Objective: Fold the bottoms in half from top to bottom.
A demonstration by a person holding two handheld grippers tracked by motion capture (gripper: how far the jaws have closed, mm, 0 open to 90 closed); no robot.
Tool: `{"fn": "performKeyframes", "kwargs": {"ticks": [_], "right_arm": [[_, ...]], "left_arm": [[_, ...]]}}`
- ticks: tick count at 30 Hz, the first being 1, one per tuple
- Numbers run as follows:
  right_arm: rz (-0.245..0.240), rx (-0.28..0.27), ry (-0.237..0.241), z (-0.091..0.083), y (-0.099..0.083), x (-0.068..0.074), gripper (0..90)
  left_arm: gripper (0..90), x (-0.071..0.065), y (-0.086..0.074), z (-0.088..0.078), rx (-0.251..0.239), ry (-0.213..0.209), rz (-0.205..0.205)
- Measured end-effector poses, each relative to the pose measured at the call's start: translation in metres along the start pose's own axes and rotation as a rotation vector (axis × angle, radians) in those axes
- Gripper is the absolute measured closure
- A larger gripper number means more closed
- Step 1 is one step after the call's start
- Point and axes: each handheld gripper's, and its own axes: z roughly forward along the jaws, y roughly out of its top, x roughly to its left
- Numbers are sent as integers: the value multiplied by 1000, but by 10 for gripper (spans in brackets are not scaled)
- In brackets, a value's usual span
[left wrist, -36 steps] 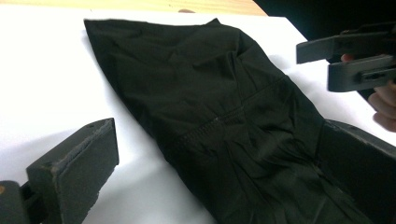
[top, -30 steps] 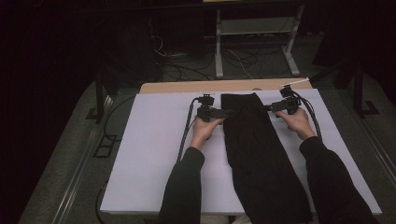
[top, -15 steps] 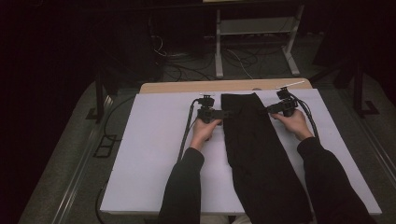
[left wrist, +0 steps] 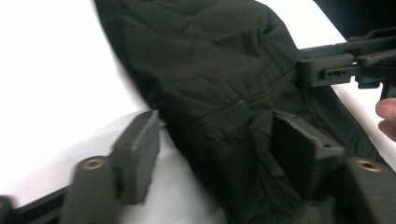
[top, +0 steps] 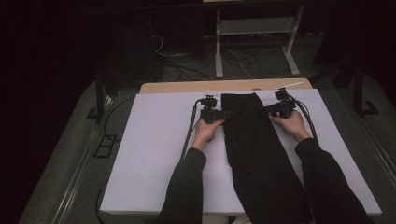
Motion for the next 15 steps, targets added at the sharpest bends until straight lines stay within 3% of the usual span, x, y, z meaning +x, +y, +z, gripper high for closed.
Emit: {"fn": "performKeyframes", "kwargs": {"ticks": [3,7,15], "right_arm": [[6,-9,-17,1,-2,1,671],[9,-14,-50,2,-4,5,750],[53,-40,-11,-1,-7,3,831]], "left_arm": [[451,2,0,1,-5,-3,-50],[538,0,-1,2,-7,8,-74],[764,3,-3,3,1,17,-100]]}}
